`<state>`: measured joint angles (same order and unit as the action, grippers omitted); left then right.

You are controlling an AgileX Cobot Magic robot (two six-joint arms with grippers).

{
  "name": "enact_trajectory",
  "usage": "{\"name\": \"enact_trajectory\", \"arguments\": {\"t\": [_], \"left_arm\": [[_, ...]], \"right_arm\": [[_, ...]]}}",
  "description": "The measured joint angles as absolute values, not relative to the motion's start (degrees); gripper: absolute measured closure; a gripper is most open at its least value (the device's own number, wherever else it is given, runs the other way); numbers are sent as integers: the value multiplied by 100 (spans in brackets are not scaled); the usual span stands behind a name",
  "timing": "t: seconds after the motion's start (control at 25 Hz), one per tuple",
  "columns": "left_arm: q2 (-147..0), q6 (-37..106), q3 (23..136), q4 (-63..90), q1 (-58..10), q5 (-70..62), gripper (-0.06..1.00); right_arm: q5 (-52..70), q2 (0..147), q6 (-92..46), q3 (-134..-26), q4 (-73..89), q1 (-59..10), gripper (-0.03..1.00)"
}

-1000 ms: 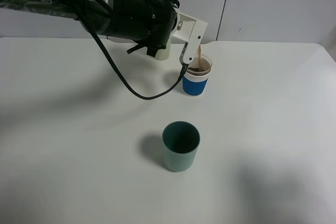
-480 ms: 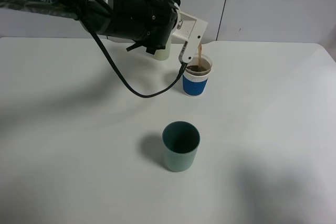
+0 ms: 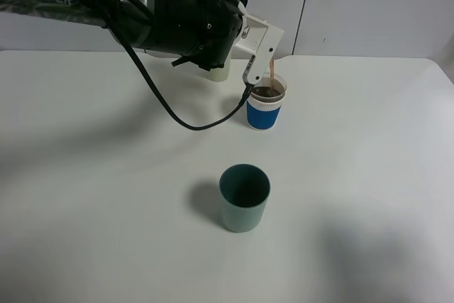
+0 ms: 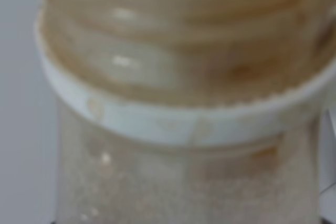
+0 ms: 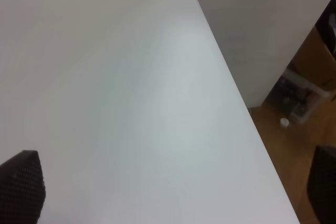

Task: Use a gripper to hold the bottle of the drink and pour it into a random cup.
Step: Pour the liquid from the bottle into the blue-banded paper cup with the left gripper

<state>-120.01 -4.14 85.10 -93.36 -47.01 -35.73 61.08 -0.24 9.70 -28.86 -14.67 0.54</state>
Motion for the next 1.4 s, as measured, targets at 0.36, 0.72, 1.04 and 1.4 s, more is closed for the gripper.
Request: {"name": "enact_trajectory", "arguments": {"t": [0.36,0.72,1.04,1.4], "left_arm": [[-12001,-436,8510,-9476,-4728,-3613,60],[-12001,-452,8510,-9578,-4735,-3697,60],[-12001,-452,8510,-9654,-4803,-3714,60],[-12001,-452,8510,-9875,-4803,-3806,60]], "right_arm": [[6108,-24,970,-2886,-1467,54,-3],[6108,-24,970,-2886,-1467,54,-3],[6108,-24,970,-2886,-1467,54,-3],[6108,-24,970,-2886,-1467,54,-3]]}}
